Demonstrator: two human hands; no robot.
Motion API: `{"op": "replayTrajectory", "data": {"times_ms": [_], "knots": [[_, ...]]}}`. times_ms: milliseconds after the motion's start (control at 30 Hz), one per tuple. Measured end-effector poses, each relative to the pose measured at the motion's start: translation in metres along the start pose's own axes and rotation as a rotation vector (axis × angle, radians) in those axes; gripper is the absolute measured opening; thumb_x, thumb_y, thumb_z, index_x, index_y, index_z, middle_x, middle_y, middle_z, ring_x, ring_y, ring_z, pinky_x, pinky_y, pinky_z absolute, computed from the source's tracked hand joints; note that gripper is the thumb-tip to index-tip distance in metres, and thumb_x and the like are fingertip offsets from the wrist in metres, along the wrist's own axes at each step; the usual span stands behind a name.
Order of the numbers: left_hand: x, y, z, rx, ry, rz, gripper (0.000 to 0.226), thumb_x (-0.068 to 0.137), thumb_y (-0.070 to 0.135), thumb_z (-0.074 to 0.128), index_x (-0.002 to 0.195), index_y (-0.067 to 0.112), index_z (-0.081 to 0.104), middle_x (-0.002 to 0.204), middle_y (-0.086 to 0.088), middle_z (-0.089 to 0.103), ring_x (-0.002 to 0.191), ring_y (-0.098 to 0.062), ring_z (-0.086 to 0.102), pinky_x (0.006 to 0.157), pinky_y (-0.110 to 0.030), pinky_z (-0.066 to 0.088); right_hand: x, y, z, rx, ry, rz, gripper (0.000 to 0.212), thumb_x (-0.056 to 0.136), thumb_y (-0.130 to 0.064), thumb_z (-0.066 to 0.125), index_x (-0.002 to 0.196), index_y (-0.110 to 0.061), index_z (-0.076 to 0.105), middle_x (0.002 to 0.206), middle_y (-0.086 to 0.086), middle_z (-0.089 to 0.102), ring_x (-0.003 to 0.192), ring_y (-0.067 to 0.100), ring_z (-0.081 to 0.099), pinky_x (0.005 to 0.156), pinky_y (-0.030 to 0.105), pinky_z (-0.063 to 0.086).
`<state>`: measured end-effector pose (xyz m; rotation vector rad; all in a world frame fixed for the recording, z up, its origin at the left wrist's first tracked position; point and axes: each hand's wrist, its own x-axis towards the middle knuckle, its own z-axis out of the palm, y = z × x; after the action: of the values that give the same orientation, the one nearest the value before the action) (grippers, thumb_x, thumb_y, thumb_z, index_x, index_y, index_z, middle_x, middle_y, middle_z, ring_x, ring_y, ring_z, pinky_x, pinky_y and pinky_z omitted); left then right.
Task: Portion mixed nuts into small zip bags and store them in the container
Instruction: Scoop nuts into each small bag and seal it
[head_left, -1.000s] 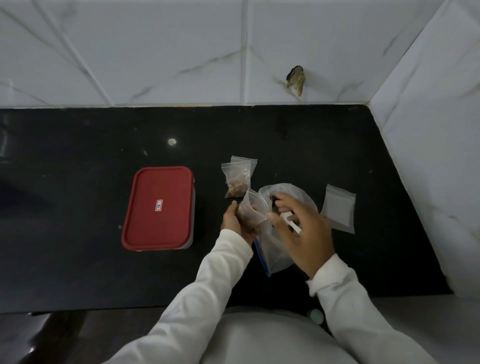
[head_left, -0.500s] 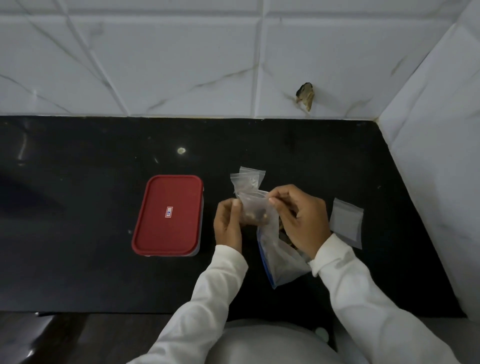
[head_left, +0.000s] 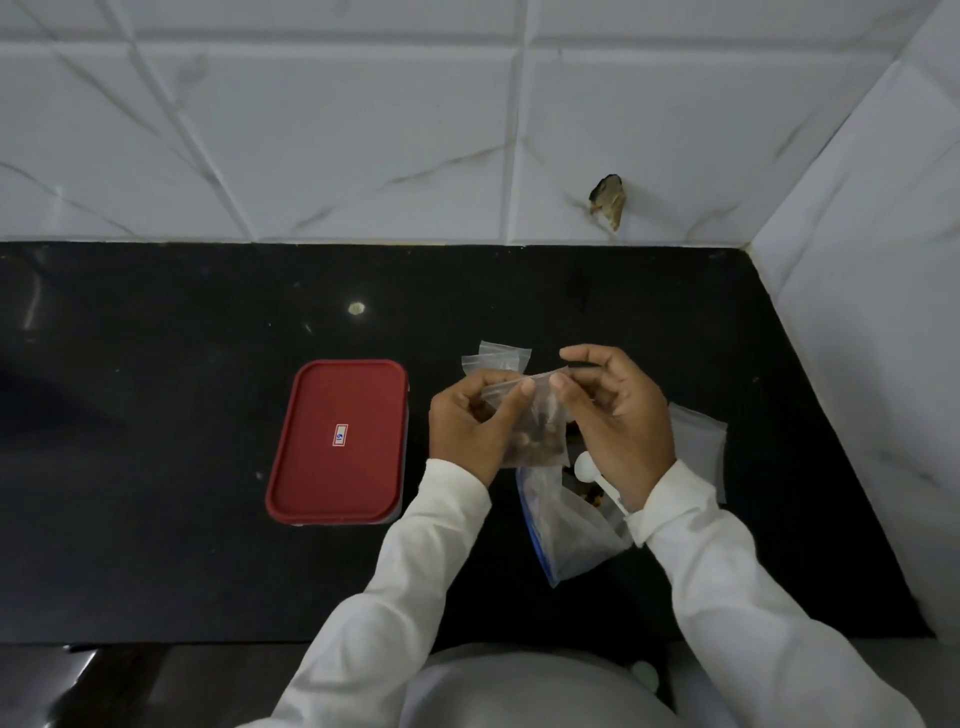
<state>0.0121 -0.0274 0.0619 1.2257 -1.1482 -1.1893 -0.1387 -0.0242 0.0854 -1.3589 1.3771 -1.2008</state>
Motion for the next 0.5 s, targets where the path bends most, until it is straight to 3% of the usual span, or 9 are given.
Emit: {"op": "replayTrajectory", "data": {"times_ms": [200,500], "knots": [[0.0,0.0,-0.001,-0.072,-0.001,-0.227,0.004,0.088,0.019,0.069,0.09,0.016,0.071,0.085,-0.002,0.075,0.079,-0.011,0.072,0.064,-0.019,0.055,-0.005,0.007,0.01,0.033,0.047,0.106,0.035,0.088,-0.02,0.068,0.121,-0.021,0.056,0.096,-0.001,0.072,0.092,0.008,0.069,0.078,0.027,0.057],[-0.001,0.002,0.005,0.064,-0.063,-0.218,0.003,0.085,0.023,0.072,0.085,0.022,0.069,0.091,-0.001,0.073,0.089,-0.015,0.07,0.08,-0.028,0.058,-0.009,0.012,0.02,0.084,0.126,0.135,0.034,0.089,-0.008,0.066,0.118,-0.015,0.049,0.093,0.001,0.07,0.088,0.006,0.069,0.074,0.019,0.054]]}}
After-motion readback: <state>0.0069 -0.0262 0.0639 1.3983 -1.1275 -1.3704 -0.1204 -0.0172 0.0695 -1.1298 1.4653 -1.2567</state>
